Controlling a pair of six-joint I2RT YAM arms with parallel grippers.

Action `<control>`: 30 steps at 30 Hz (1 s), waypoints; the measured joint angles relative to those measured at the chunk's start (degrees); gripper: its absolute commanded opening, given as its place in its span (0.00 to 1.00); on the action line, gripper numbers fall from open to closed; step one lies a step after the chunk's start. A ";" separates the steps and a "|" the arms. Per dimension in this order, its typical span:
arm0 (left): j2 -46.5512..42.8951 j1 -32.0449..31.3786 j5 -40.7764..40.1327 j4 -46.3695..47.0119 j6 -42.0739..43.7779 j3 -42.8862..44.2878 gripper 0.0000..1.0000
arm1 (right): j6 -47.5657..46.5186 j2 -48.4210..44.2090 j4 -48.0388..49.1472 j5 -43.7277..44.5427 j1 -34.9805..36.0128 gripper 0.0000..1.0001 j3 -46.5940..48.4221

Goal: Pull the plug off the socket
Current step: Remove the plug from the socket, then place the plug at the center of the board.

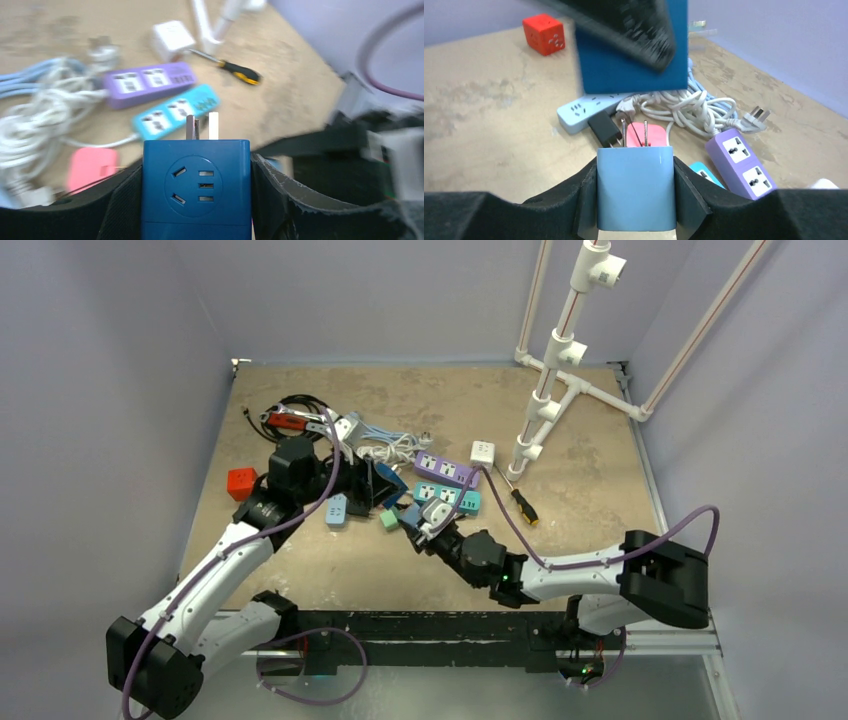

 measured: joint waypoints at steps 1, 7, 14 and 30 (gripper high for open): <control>0.02 0.61 -2.58 0.11 1.55 0.00 0.00 | -2.01 -0.70 0.15 -0.22 0.24 0.00 -1.16; 1.40 3.08 -11.17 -1.18 6.32 0.00 0.00 | -8.76 -5.66 0.46 -2.32 1.77 0.00 -3.56; 1.40 3.21 -12.94 -1.20 6.95 0.00 0.00 | -7.91 -6.73 1.44 -0.61 1.75 0.00 -3.58; 3.63 11.06 -20.79 -4.63 4.61 0.02 0.00 | 9.09 2.16 -12.96 -16.33 -19.37 0.00 10.19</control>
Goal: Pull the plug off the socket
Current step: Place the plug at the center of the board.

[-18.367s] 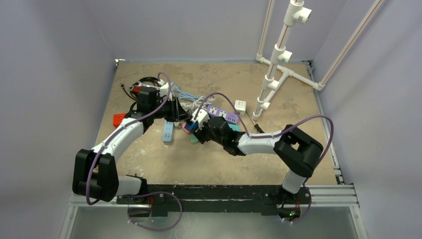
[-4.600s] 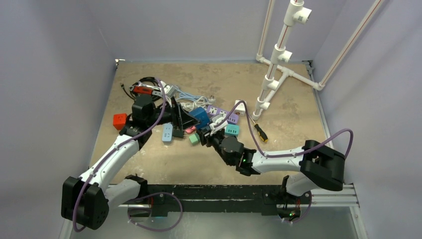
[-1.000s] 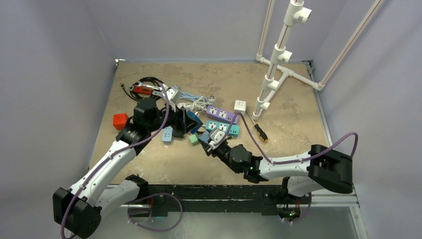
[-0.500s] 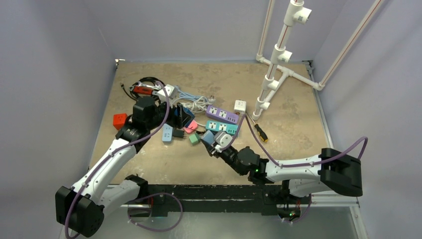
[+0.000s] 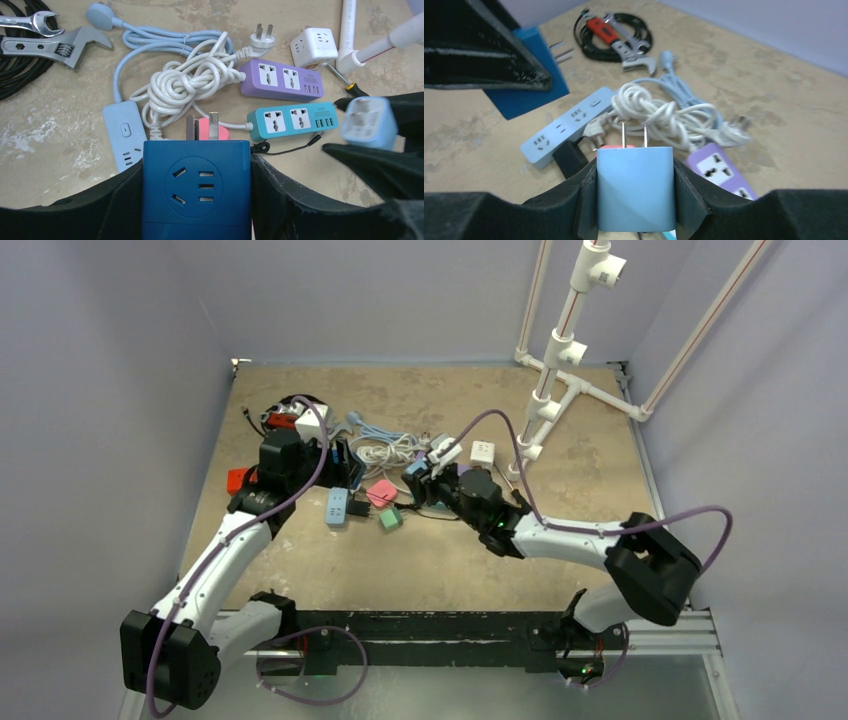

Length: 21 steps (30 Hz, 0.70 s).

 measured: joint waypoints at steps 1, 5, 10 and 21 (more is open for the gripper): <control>0.00 0.00 -0.48 -0.33 0.00 0.00 0.00 | 0.37 2.12 -0.76 -1.70 -0.07 0.00 1.55; -0.09 0.00 -1.70 -0.42 0.00 0.00 0.00 | 1.20 10.78 -3.67 -7.19 0.09 0.11 7.82; 0.09 0.00 -1.60 -0.44 -0.02 0.00 0.00 | 2.21 18.64 -5.84 -9.27 0.13 0.38 12.00; 2.45 0.00 0.81 -0.42 -0.07 0.00 0.00 | 3.34 23.56 -8.24 -6.75 0.11 0.74 14.29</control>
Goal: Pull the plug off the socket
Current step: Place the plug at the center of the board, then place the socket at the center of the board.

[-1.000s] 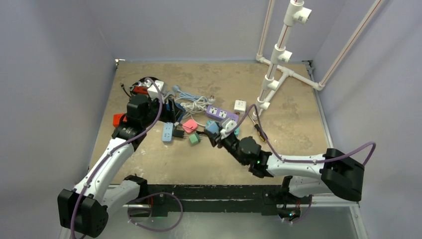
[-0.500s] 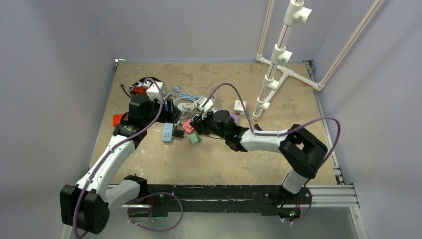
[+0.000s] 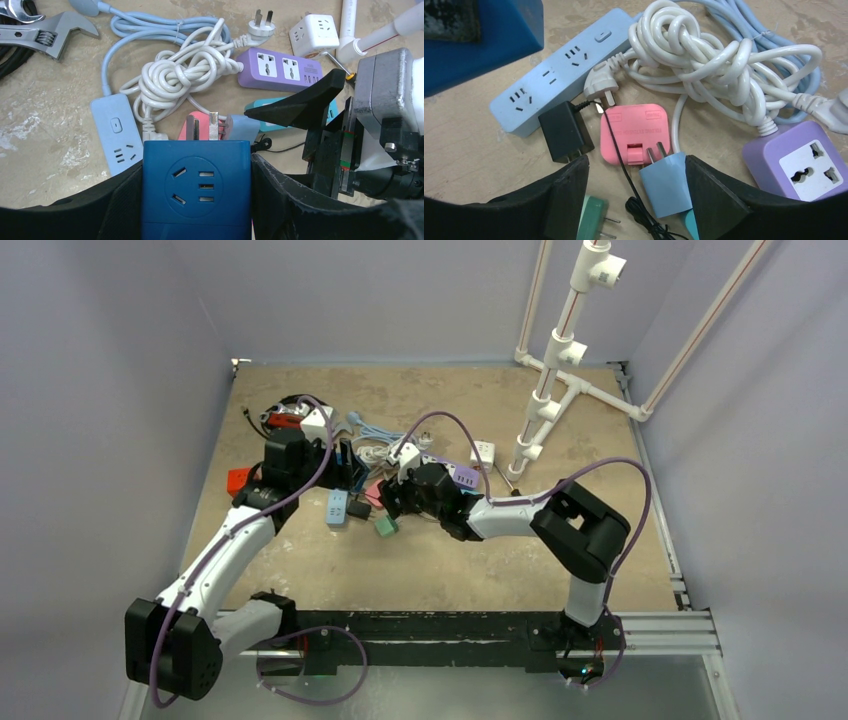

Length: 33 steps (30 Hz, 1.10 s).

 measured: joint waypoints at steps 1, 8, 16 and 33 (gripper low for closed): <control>0.09 0.00 0.26 -0.02 0.00 0.00 0.00 | -0.02 0.00 -0.02 0.17 0.00 0.75 0.00; 1.51 0.00 4.85 0.79 0.11 0.00 0.00 | -0.02 -2.29 1.27 2.05 0.00 0.83 -1.99; 10.25 -5.14 9.77 -0.44 1.01 0.13 0.00 | -0.17 -18.36 8.55 8.68 -0.70 0.86 -11.78; 19.39 -10.67 -2.84 -6.88 2.19 2.78 0.76 | -0.20 -31.30 21.99 21.94 -0.92 0.91 -25.16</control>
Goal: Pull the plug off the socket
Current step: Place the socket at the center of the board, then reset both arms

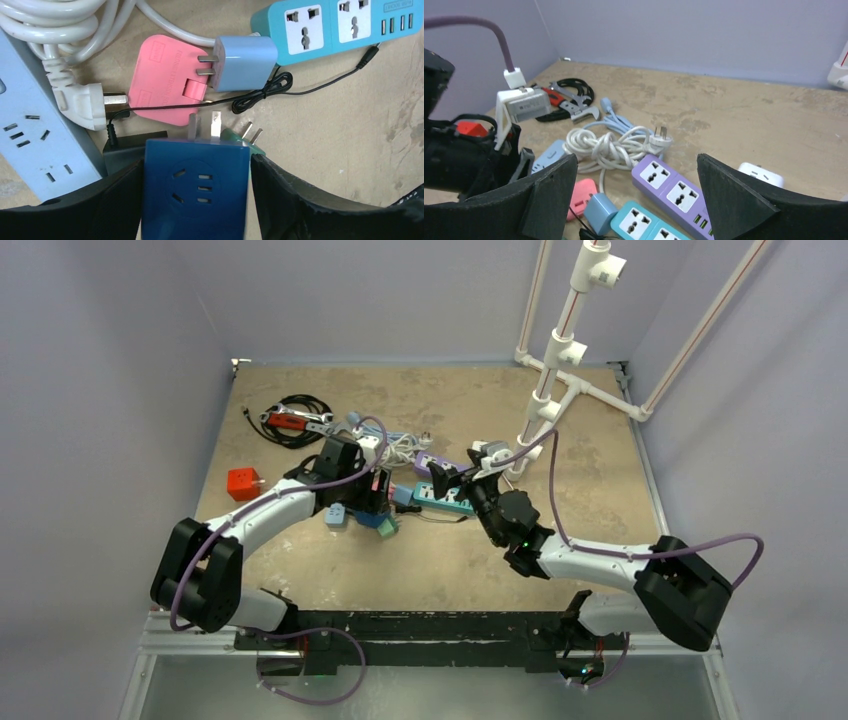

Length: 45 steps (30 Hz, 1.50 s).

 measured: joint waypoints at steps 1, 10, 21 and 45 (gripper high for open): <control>0.00 0.00 -0.39 -0.09 0.00 0.09 0.81 | -0.02 -0.57 0.55 0.07 0.00 0.92 -0.11; -2.16 0.00 -5.62 -0.26 -0.59 0.68 0.97 | -0.11 -7.41 0.85 2.58 0.00 0.99 -2.95; -25.05 3.96 -22.10 2.36 -3.02 0.68 0.98 | 1.36 -24.61 -14.56 12.94 -0.35 0.99 -3.19; -45.75 3.96 -31.36 6.88 1.07 -2.91 0.97 | 0.92 -41.99 -25.86 18.05 -0.63 0.99 -3.54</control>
